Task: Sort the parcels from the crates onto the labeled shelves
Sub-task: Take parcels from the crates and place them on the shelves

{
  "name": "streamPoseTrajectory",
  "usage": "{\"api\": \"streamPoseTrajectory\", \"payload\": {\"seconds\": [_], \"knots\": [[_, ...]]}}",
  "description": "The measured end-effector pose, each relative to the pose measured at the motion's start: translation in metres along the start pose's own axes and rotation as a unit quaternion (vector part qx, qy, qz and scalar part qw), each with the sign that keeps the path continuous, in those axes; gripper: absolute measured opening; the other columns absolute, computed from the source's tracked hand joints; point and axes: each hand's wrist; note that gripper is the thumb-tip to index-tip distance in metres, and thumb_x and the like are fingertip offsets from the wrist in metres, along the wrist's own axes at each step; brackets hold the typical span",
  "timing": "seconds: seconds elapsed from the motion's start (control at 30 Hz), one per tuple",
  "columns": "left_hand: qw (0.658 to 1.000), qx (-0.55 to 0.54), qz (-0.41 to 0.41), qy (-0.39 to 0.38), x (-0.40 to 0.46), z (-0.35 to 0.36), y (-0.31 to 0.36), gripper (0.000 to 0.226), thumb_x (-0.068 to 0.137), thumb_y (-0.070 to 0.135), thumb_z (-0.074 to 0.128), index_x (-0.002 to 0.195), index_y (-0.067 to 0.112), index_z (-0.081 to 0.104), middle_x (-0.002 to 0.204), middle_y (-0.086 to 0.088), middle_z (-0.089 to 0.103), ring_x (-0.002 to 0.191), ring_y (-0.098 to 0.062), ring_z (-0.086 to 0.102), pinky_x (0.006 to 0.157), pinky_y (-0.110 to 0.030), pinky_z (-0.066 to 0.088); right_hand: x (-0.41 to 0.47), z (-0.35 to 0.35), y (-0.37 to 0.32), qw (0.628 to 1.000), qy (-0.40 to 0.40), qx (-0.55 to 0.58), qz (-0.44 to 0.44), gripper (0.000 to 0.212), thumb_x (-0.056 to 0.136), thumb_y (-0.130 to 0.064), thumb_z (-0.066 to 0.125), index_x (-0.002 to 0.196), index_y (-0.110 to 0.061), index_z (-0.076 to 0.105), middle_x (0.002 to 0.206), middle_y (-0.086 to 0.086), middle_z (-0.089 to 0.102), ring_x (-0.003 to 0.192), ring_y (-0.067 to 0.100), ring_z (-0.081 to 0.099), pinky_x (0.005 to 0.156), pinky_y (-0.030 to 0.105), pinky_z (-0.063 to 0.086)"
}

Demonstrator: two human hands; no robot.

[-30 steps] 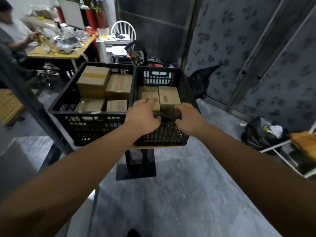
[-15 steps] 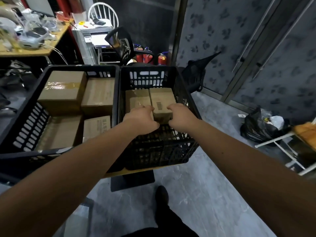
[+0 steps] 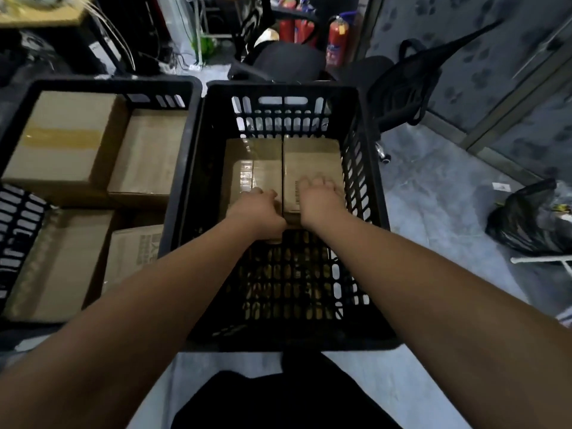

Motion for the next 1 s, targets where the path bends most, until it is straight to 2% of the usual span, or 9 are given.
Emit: {"api": "streamPoseTrajectory", "payload": {"seconds": [0.13, 0.2, 0.3, 0.4, 0.53, 0.63, 0.77, 0.87, 1.0], "knots": [[1.000, -0.024, -0.014, -0.001, 0.015, -0.002, -0.007, 0.067, 0.076, 0.042, 0.062, 0.140, 0.025, 0.052, 0.138, -0.006, 0.050, 0.122, -0.030, 0.056, 0.094, -0.045, 0.049, 0.012, 0.002, -0.010, 1.000, 0.008, -0.016, 0.023, 0.103, 0.083, -0.021, 0.078, 0.161, -0.016, 0.011, 0.168, 0.027, 0.004, 0.154, 0.051, 0.008, 0.123, 0.063, 0.021], [1.000, -0.026, -0.010, 0.000, 0.019, -0.004, -0.009, 0.065, 0.080, 0.038, 0.061, 0.143, 0.023, 0.051, 0.140, -0.006, 0.048, 0.128, -0.030, 0.053, 0.099, -0.047, 0.046, 0.012, 0.003, -0.012, 0.999, 0.025, -0.024, 0.022, 0.104, 0.082, -0.024, 0.079, 0.161, -0.016, 0.012, 0.168, 0.024, 0.006, 0.155, 0.047, 0.008, 0.121, 0.065, 0.022], [1.000, -0.025, -0.006, 0.012, 0.026, -0.004, -0.014, 0.064, 0.083, 0.032, 0.060, 0.146, 0.023, 0.049, 0.146, -0.006, 0.045, 0.135, -0.030, 0.047, 0.105, -0.047, 0.041, 0.010, 0.006, -0.005, 0.999, 0.015, -0.011, 0.032, 0.105, 0.081, -0.014, 0.077, 0.162, -0.022, 0.010, 0.169, 0.021, -0.001, 0.156, 0.046, 0.002, 0.121, 0.068, 0.017], [0.999, -0.041, 0.000, 0.022, 0.025, -0.003, -0.017, 0.068, 0.084, 0.029, 0.062, 0.150, 0.024, 0.045, 0.151, -0.006, 0.041, 0.139, -0.030, 0.044, 0.107, -0.048, 0.040, 0.005, 0.008, 0.003, 0.999, 0.026, 0.010, 0.040, 0.096, 0.082, -0.015, 0.079, 0.159, -0.025, 0.023, 0.170, 0.021, -0.002, 0.156, 0.045, 0.002, 0.124, 0.064, 0.015], [0.998, -0.062, 0.017, 0.024, 0.024, 0.001, -0.017, 0.074, 0.084, 0.027, 0.062, 0.154, 0.026, 0.041, 0.156, -0.005, 0.036, 0.142, -0.031, 0.041, 0.104, -0.045, 0.044, -0.001, 0.011, 0.011, 0.996, 0.057, 0.047, 0.051, 0.073, 0.088, -0.023, 0.078, 0.151, -0.018, 0.040, 0.170, 0.021, 0.007, 0.155, 0.043, 0.013, 0.124, 0.058, 0.022], [0.997, -0.054, 0.054, 0.016, 0.031, 0.004, -0.013, 0.075, 0.082, 0.034, 0.067, 0.153, 0.024, 0.043, 0.156, -0.007, 0.037, 0.144, -0.032, 0.034, 0.112, -0.046, 0.042, -0.006, 0.020, 0.014, 0.997, 0.056, 0.040, 0.024, 0.076, 0.094, -0.022, 0.072, 0.157, -0.016, 0.029, 0.170, 0.021, 0.009, 0.156, 0.043, 0.011, 0.126, 0.053, 0.019], [0.995, 0.000, 0.092, 0.049, 0.040, 0.015, -0.001, 0.091, 0.073, 0.061, 0.079, 0.147, 0.020, 0.047, 0.157, -0.009, 0.038, 0.146, -0.032, 0.030, 0.117, -0.051, 0.036, -0.004, 0.022, 0.015, 0.997, 0.064, 0.049, 0.006, 0.094, 0.091, -0.026, 0.075, 0.163, -0.016, 0.016, 0.170, 0.019, 0.009, 0.159, 0.038, 0.003, 0.129, 0.051, 0.015], [0.992, 0.022, 0.088, 0.093, 0.045, 0.025, 0.007, 0.104, 0.068, 0.061, 0.084, 0.150, 0.017, 0.040, 0.156, -0.008, 0.038, 0.147, -0.031, 0.029, 0.117, -0.052, 0.034, 0.000, 0.020, 0.019, 0.997, 0.053, 0.052, 0.008, 0.108, 0.084, -0.032, 0.082, 0.164, -0.017, 0.010, 0.171, 0.019, 0.003, 0.159, 0.038, -0.003, 0.130, 0.051, 0.011], [0.988, 0.031, 0.092, 0.122, 0.053, 0.035, 0.007, 0.113, 0.070, 0.054, 0.088, 0.158, 0.016, 0.028, 0.157, -0.007, 0.038, 0.150, -0.030, 0.027, 0.120, -0.052, 0.028, -0.002, 0.025, 0.026, 0.997, 0.060, 0.040, 0.012, 0.105, 0.085, -0.005, 0.074, 0.164, -0.025, 0.008, 0.172, 0.018, -0.006, 0.159, 0.038, -0.009, 0.129, 0.051, 0.011]]}}
Point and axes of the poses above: each hand's wrist, its own x-axis towards the middle knuckle, its own z-axis out of the palm, y = z × x
